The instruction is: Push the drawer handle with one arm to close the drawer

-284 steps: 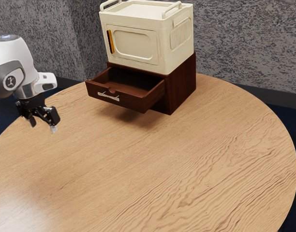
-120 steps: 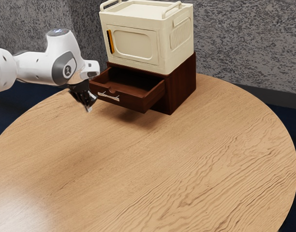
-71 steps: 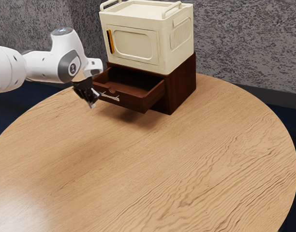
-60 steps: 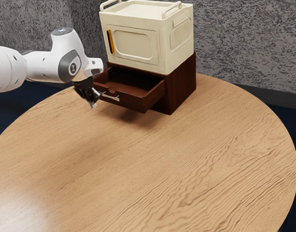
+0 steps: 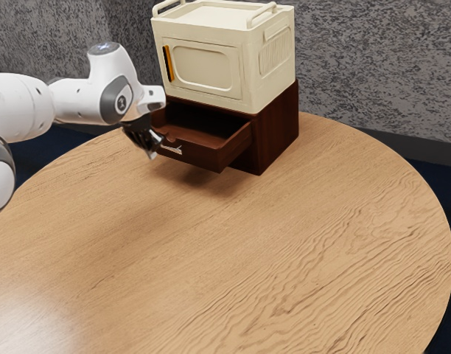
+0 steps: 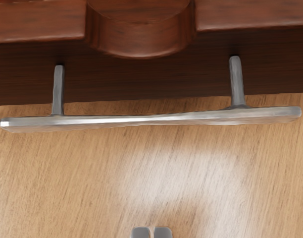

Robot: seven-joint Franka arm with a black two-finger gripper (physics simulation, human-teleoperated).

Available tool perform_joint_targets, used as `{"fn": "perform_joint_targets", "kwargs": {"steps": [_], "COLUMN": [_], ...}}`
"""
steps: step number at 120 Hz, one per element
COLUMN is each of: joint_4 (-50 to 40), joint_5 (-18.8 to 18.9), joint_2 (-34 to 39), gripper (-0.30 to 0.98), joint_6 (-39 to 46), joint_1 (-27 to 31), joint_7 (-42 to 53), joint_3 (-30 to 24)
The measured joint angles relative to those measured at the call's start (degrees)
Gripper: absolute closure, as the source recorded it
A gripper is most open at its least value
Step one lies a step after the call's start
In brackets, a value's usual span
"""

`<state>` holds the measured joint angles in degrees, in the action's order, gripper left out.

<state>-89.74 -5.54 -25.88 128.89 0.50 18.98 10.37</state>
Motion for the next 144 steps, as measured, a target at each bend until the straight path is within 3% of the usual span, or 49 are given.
{"fn": "perform_joint_targets", "kwargs": {"steps": [23,144], "joint_4": [2.9,16.7], "joint_5": [0.0,-0.3], "joint_2": [-2.0,-12.5], "gripper": [0.79,0.78], "joint_6": [0.4,0.7], "joint_1": [2.2,4.4], "joint_7": [0.4,1.1], "joint_3": [-2.7,-5.9]}}
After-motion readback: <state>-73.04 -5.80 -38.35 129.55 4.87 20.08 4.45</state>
